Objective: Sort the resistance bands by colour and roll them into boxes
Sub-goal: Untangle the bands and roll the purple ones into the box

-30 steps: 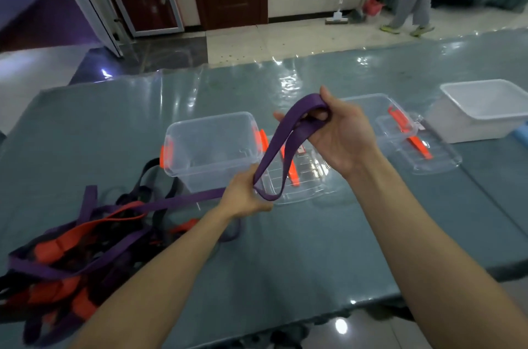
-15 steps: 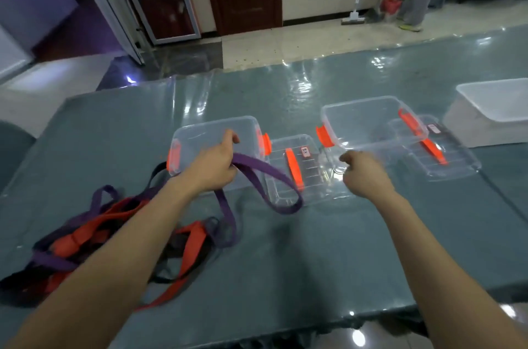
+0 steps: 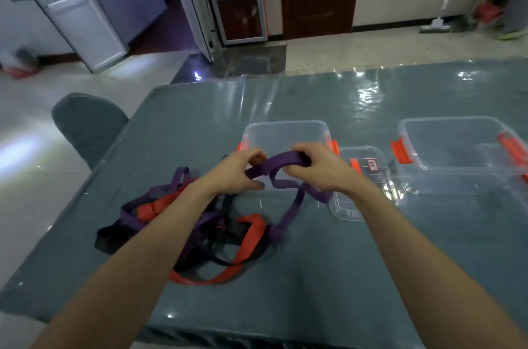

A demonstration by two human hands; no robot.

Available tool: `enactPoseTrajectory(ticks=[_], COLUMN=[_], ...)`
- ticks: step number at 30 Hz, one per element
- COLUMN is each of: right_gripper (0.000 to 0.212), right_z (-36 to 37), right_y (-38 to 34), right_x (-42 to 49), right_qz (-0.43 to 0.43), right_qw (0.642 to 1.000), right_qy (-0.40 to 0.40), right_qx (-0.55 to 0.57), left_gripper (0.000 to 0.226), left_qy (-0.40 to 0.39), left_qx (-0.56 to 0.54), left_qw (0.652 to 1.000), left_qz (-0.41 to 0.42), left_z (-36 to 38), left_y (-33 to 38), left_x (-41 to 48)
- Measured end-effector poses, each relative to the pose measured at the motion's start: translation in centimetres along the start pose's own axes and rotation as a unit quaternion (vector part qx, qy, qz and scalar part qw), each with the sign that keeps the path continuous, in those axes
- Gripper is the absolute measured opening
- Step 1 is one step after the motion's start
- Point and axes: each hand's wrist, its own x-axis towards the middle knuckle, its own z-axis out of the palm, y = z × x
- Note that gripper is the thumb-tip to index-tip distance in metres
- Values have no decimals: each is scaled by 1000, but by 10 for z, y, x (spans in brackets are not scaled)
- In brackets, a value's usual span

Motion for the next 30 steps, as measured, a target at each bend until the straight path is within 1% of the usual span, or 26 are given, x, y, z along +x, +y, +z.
enactPoseTrajectory(ticks=[2, 4, 5, 6, 7, 9, 10, 11, 12, 14, 15, 17, 18, 19, 20, 21, 22, 23, 24, 25, 26, 27, 28, 30], right_gripper=[31, 47, 51, 49, 43, 27, 21, 19, 18, 20, 25, 31, 28, 26, 31, 38, 42, 45, 45, 43, 39, 33, 29, 28], right_z=[-19, -32, -35, -37, -36, -34, -32, -30, -27, -23, -23, -30, -33, -36, -36, -32, -26, -20, -15, -12, -12, -14, -17, -17], right_y=[-10, -18, -20, -20, -18, -14, -12, -11, -9, -9, -8, 2, 11, 21, 31, 40, 46, 49, 49, 47, 44, 40, 36, 32], right_x=[-12, -23, -27, -30, -32, -35, -36, -38, -38, -39, -39, -37, -37, -38, -38, -38, -36, -33, -28, -22, -15, -9, -3, 7], right_qz=[-12, -17, -12, -6, 1, 10, 15, 17, 15, 3, 1, 11, 26, 49, 75, 99, 115, 117, 113, 104, 95, 88, 84, 81], right_qw=[999, 996, 995, 994, 993, 990, 988, 985, 982, 976, 973, 961, 955, 951, 949, 947, 946, 942, 937, 926, 925, 935, 954, 978], right_qy=[-13, -1, 14, 25, 33, 44, 45, 43, 38, 36, 44, 84, 112, 139, 154, 160, 161, 164, 173, 181, 185, 190, 188, 170], right_qx=[46, 85, 97, 104, 110, 134, 148, 163, 182, 214, 229, 264, 273, 273, 266, 262, 258, 267, 283, 314, 317, 286, 217, 93], left_gripper=[55, 73, 80, 83, 81, 74, 73, 71, 65, 41, 28, 7, 5, 8, 6, 13, 27, 44, 56, 61, 57, 45, 33, 22], left_qy=[-31, -21, -11, -11, -28, -99, -120, -125, -113, -56, -27, 20, 49, 79, 91, 73, 27, -30, -88, -134, -167, -184, -179, -132], left_qx=[-17, -88, -120, -141, -157, -157, -148, -143, -148, -158, -167, -233, -246, -236, -189, -112, -13, 64, 108, 118, 115, 106, 110, 127], left_qw=[999, 995, 992, 989, 987, 982, 981, 981, 981, 984, 983, 965, 960, 961, 972, 988, 999, 997, 989, 982, 976, 973, 972, 975], left_qz=[-29, -44, -42, -37, -34, -41, -47, -48, -49, -59, -73, -119, -127, -123, -102, -71, -45, -36, -48, -68, -81, -92, -101, -129], left_z=[30, 61, 73, 82, 89, 102, 110, 116, 123, 134, 135, 120, 102, 78, 47, 15, -16, -43, -65, -80, -91, -98, -103, -111], left_y=[-23, -35, -36, -35, -33, -28, -26, -24, -20, -14, -12, -9, -9, -10, -10, -9, -6, -2, 3, 5, 4, -1, -10, -28], left_x=[-5, -5, -1, 4, 9, 17, 18, 18, 17, 15, 16, 20, 21, 23, 23, 22, 22, 20, 18, 16, 13, 9, 5, -7])
